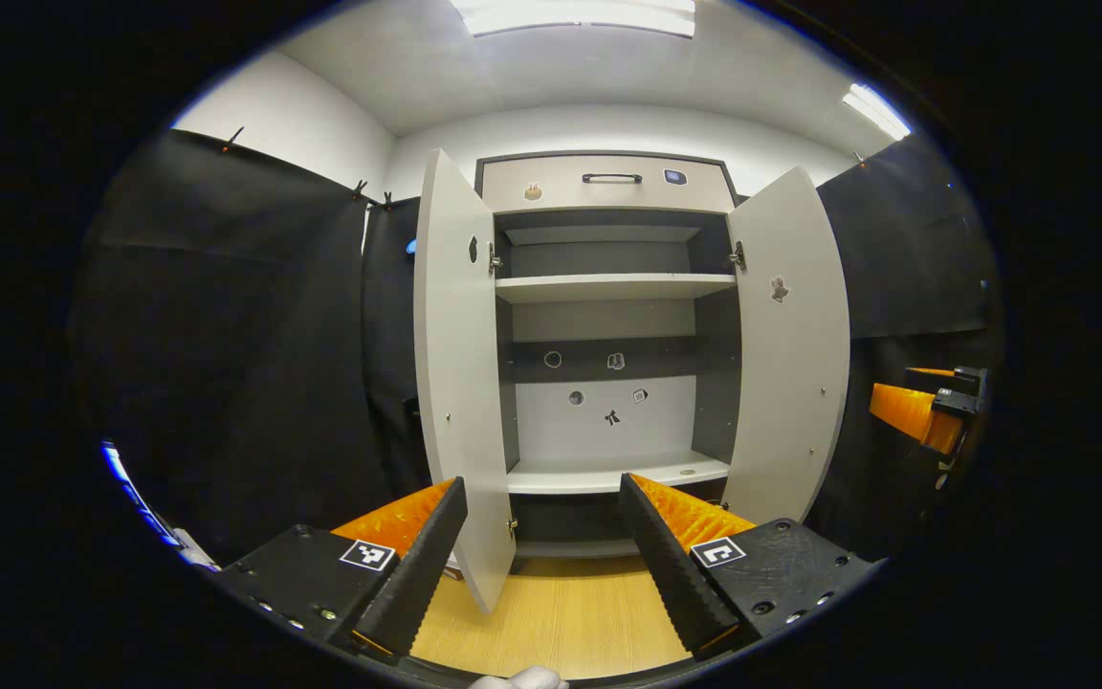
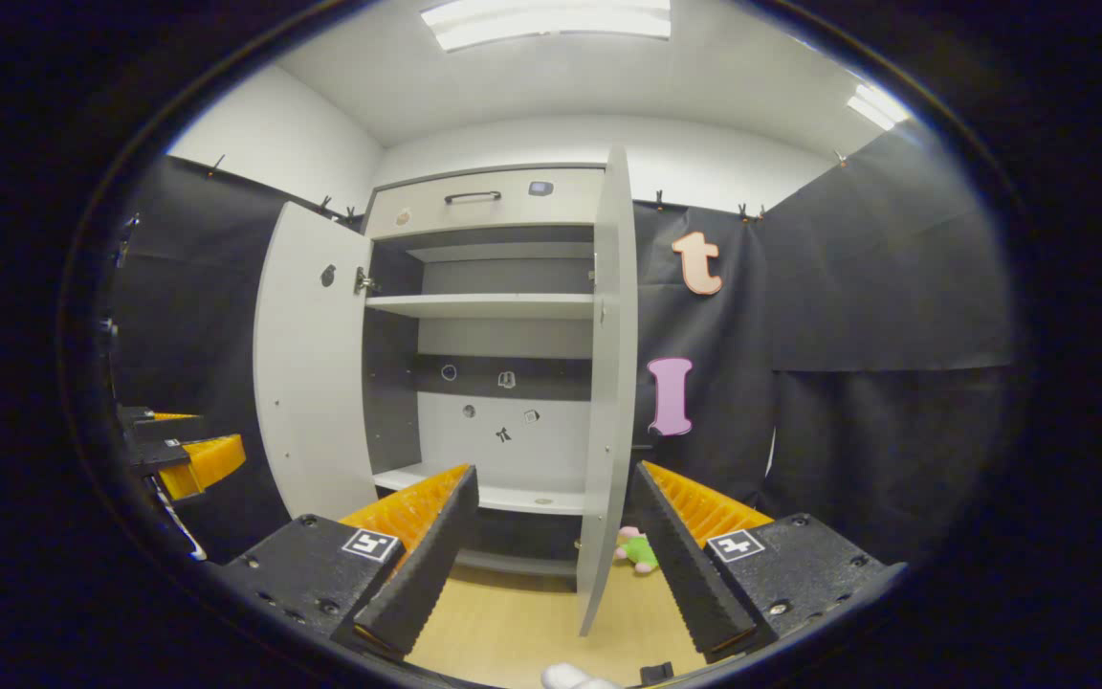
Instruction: Open the right door of the double-door shoe cabinet with the right hand, and open the left door with the left hand.
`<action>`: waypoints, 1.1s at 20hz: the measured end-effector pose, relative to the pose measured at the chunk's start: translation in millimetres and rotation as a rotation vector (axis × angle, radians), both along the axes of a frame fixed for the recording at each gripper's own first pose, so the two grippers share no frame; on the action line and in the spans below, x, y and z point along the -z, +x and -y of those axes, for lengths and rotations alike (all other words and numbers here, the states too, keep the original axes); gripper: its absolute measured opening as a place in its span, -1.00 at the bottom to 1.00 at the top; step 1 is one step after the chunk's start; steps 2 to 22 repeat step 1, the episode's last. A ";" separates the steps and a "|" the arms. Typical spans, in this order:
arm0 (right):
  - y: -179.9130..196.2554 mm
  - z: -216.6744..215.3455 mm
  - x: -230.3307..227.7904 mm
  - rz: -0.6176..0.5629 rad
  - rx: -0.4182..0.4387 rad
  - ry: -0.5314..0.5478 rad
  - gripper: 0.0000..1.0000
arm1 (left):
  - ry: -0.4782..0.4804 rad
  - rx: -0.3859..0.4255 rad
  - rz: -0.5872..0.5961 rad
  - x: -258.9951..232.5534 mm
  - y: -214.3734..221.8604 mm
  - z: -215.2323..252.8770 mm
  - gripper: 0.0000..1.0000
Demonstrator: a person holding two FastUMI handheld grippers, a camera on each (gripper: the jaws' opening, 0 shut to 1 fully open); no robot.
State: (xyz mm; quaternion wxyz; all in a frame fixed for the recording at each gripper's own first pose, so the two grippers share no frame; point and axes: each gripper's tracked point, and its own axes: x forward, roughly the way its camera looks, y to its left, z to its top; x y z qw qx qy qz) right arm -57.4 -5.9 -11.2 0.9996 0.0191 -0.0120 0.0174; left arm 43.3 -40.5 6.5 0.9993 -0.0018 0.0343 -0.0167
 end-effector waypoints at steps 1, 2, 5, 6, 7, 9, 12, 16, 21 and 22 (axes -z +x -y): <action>-0.5 -0.2 0.4 -0.001 -0.001 0.000 1.00 | 0.003 0.000 -0.001 0.8 0.1 0.1 0.92; -0.5 -0.2 0.4 -0.001 -0.001 0.000 1.00 | 0.003 0.000 -0.001 0.8 0.1 0.1 0.92; -0.5 -0.2 0.4 -0.001 -0.001 0.000 1.00 | 0.003 0.000 -0.001 0.8 0.1 0.1 0.92; -0.5 -0.2 0.4 -0.001 -0.001 0.000 1.00 | 0.003 0.000 -0.001 0.8 0.1 0.1 0.92; -0.5 -0.2 0.4 -0.001 -0.001 0.000 1.00 | 0.003 0.000 -0.001 0.8 0.1 0.1 0.92; -0.5 -0.2 0.4 -0.001 -0.001 0.000 1.00 | 0.003 0.000 -0.001 0.8 0.1 0.1 0.92; -0.5 -0.2 0.4 -0.001 -0.001 0.000 1.00 | 0.003 0.000 -0.001 0.8 0.1 0.1 0.92; -0.5 -0.2 0.4 -0.001 -0.001 0.000 1.00 | 0.003 0.000 -0.001 0.8 0.1 0.1 0.92; -0.5 -0.2 0.4 -0.001 -0.001 0.000 1.00 | 0.003 0.000 -0.001 0.8 0.1 0.1 0.92; -0.5 -0.2 0.4 -0.001 -0.001 0.000 1.00 | 0.003 0.000 -0.001 0.8 0.1 0.1 0.92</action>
